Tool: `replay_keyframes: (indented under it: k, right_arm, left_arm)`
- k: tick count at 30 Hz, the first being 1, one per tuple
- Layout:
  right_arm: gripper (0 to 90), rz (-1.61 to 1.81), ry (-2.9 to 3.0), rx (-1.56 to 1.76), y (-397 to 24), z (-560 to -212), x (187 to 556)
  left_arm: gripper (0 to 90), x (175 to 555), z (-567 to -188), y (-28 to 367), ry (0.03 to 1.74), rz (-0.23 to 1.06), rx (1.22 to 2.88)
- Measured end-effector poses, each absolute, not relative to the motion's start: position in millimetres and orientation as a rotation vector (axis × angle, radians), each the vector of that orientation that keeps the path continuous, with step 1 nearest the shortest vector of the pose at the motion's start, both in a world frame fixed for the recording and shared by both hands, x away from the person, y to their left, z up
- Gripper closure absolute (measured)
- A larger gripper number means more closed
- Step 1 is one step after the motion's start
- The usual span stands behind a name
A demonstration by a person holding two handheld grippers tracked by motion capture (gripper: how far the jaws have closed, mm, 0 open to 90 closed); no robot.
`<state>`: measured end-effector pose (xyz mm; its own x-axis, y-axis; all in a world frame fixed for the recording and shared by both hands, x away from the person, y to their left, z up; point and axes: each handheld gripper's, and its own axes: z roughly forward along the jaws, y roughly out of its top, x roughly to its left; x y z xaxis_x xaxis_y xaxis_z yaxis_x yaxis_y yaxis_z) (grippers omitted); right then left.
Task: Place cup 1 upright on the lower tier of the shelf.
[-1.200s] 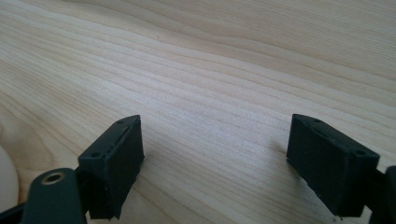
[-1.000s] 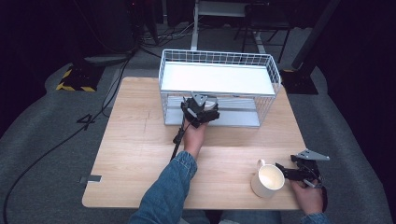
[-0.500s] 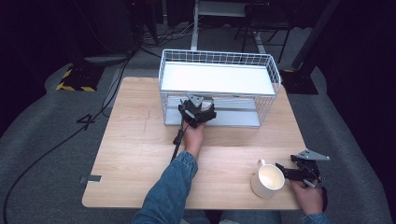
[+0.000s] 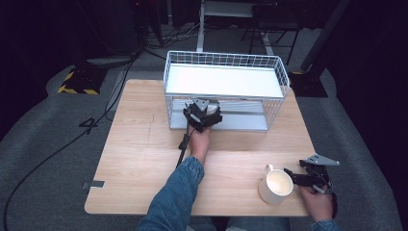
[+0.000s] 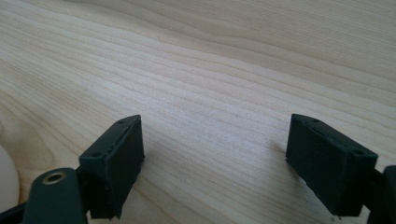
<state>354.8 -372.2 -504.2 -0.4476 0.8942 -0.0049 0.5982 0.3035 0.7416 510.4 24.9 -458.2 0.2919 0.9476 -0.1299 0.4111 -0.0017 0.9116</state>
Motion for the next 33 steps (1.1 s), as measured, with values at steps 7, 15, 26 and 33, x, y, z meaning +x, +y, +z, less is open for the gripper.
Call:
replay_keyframes:
  k: [7, 15, 26, 33]
  right_arm:
    - [19.5, 0.953, 2.157, 1.329, -372, -504, 355]
    - [19.6, 0.957, 2.16, 1.327, -372, -504, 355]
    - [19.6, 0.957, 2.16, 1.327, -372, -504, 355]
    - [19.6, 0.957, 2.16, 1.327, -372, -504, 355]
  left_arm:
    - [6.5, 513, -461, 24, 1.268, 0.697, 1.571]
    - [0.9, 515, -464, 24, 1.281, 0.689, 1.568]
    - [0.0, 506, -457, 27, 1.244, 0.682, 1.574]
    - [0.0, 491, -450, 34, 1.213, 0.657, 1.566]
